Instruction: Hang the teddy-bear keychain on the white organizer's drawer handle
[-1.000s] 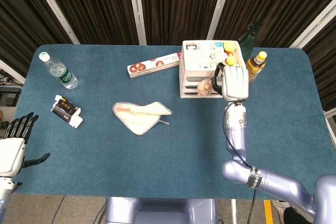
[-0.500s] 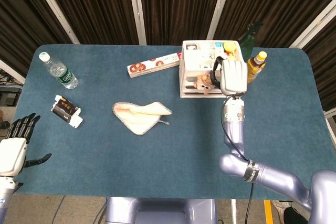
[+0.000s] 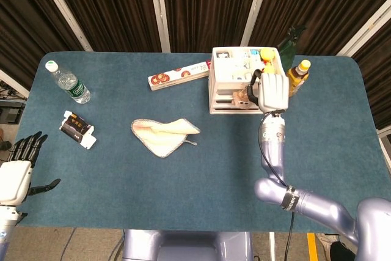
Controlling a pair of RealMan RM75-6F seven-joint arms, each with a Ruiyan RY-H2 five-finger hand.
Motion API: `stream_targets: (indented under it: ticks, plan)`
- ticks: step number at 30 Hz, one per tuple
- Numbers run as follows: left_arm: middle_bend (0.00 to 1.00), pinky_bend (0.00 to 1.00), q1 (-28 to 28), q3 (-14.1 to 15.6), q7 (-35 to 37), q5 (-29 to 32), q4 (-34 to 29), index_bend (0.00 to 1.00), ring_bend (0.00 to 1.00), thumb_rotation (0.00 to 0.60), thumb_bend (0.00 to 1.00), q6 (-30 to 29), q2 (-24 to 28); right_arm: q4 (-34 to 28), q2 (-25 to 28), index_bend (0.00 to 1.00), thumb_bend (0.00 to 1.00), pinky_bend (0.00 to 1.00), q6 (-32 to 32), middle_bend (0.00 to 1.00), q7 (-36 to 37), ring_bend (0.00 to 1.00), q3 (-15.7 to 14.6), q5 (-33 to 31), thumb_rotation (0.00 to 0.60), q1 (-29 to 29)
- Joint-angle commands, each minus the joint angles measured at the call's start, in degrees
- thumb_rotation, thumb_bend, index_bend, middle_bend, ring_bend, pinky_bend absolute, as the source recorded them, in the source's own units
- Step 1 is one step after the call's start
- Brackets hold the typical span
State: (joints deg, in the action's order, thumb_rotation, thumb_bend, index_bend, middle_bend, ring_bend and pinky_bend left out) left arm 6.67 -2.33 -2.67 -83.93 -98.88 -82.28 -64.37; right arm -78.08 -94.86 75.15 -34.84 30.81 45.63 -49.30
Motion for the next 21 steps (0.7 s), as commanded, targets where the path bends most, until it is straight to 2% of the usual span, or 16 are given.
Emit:
stream_targets:
  ticks: [1, 9, 12, 15, 17, 19, 21]
  plan:
    - [0.0, 0.0, 0.03, -0.01, -0.04, 0.04, 0.01, 0.0, 0.0, 0.6, 0.05, 0.04, -0.02, 0.54, -0.46, 0.61, 0.39, 0.92, -0.01, 1.0, 0.66, 1.0, -0.71, 0.08, 0.6, 0.32]
    - [0.0, 0.0, 0.1, -0.04, -0.11, 0.21, 0.05, 0.0, 0.0, 0.6, 0.05, 0.19, -0.06, 0.14, -1.26, 0.59, 0.38, 0.92, 0.75, 1.0, 2.03, 1.0, -2.44, 0.65, 0.6, 1.51]
    - [0.0, 0.0, 0.09, 0.01, -0.07, 0.1, 0.04, 0.0, 0.0, 0.6, 0.05, 0.14, -0.04, -0.42, -1.3, 0.52, 0.35, 0.92, 0.6, 1.0, 2.03, 1.0, -3.26, 0.23, 0.6, 2.25]
    - [0.0, 0.0, 0.05, 0.06, 0.06, -0.14, 0.0, 0.0, 0.0, 0.6, 0.05, -0.01, 0.04, -1.56, -0.78, 0.33, 0.22, 0.89, 0.14, 1.0, 1.9, 1.0, -4.28, -0.18, 0.6, 3.22]
    - [0.0, 0.0, 0.04, 0.13, 0.14, -0.26, 0.0, 0.0, 0.0, 0.6, 0.05, -0.01, 0.07, -2.8, -0.07, 0.15, 0.13, 0.87, -0.25, 1.0, 1.35, 1.0, -5.11, -0.64, 0.6, 3.98]
    - [0.0, 0.0, 0.04, 0.17, 0.2, -0.36, 0.03, 0.0, 0.0, 0.6, 0.05, -0.03, 0.07, -4.03, 0.59, 0.04, 0.07, 0.87, -0.44, 1.0, 1.21, 1.0, -5.46, -1.12, 0.6, 4.63]
    - [0.0, 0.0, 0.06, 0.18, 0.28, -0.51, 0.02, 0.0, 0.0, 0.6, 0.05, -0.07, 0.08, -5.53, 1.63, 0.0, 0.05, 0.87, -0.4, 1.0, 0.87, 1.0, -5.79, -1.37, 0.6, 5.3]
